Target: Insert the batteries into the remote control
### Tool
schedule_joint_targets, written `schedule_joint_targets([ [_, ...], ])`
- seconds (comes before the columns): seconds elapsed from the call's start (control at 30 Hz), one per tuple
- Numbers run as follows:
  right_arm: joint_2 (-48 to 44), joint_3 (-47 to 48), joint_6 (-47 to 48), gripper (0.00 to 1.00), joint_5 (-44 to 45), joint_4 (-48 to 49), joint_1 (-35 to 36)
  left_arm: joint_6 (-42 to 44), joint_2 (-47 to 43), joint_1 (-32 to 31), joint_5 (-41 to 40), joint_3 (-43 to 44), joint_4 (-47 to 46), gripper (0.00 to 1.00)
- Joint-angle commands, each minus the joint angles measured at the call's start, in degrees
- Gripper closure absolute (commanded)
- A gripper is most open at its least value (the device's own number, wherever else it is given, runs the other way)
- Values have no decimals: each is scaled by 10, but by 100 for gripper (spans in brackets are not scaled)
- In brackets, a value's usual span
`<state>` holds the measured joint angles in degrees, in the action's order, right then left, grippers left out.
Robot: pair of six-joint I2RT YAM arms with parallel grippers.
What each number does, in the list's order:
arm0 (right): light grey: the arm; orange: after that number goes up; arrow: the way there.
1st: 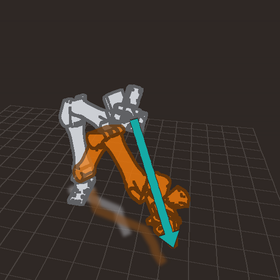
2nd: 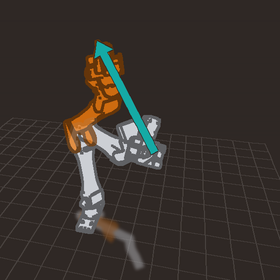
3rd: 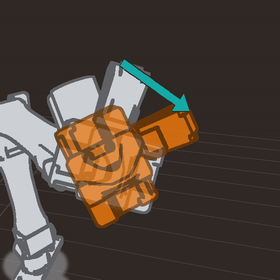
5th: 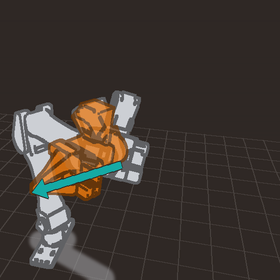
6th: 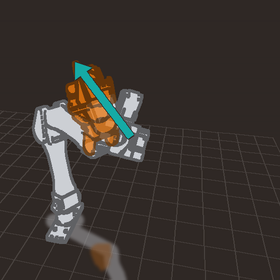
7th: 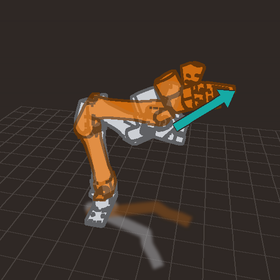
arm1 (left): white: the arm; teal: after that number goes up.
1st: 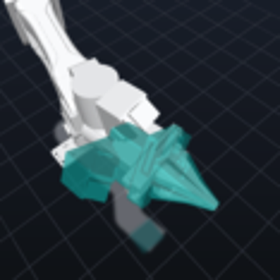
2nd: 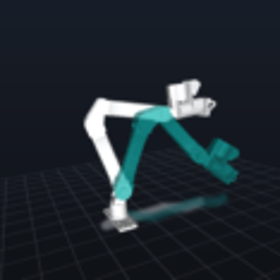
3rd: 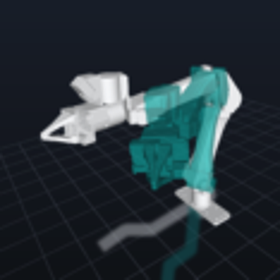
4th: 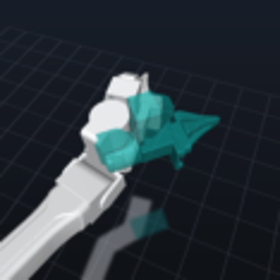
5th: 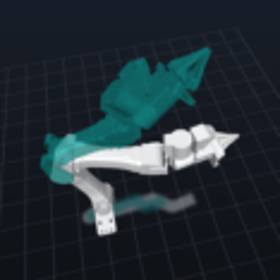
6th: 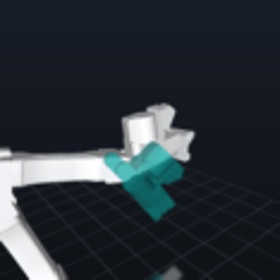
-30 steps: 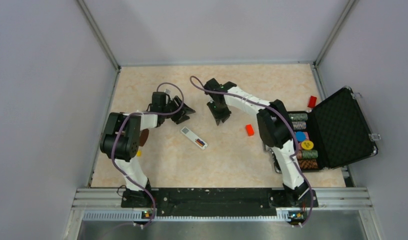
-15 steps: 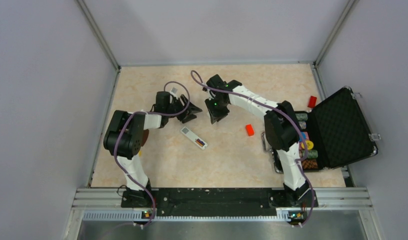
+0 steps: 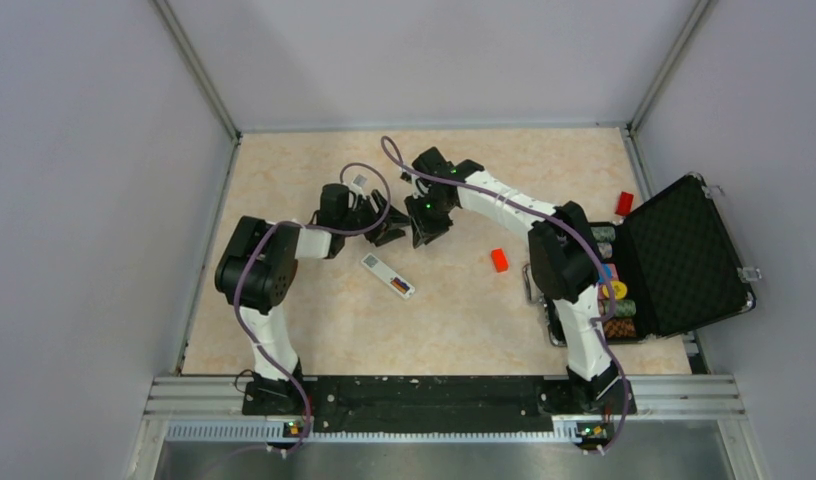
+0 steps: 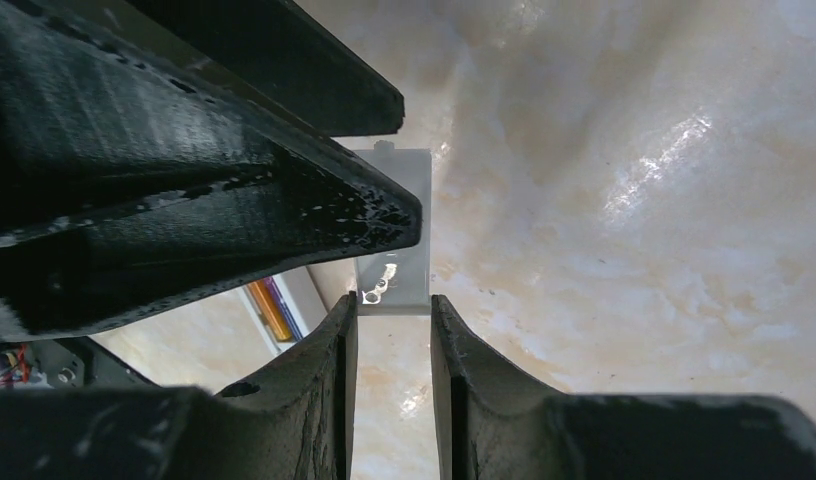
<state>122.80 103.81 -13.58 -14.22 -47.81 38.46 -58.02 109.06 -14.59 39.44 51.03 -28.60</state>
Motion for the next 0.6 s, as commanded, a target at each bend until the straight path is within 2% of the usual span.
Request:
schedule_joint_targets([
  [0.0,-24,21,-19,75,-23,26,-3,6,3,-4,11,23,-18,41],
  [0.1,-22,22,-26,75,-30,32,-3,10,4,-7,12,29,-10,49],
  [0.37,-18,16,-47,77,-44,47,-3,32,-3,-9,-1,38,33,76],
  [0.5,-21,11,-54,77,-44,55,-3,47,-7,-9,-6,44,63,98],
  [0.57,-25,6,-57,73,-41,56,-3,58,-11,-9,-12,48,87,100],
])
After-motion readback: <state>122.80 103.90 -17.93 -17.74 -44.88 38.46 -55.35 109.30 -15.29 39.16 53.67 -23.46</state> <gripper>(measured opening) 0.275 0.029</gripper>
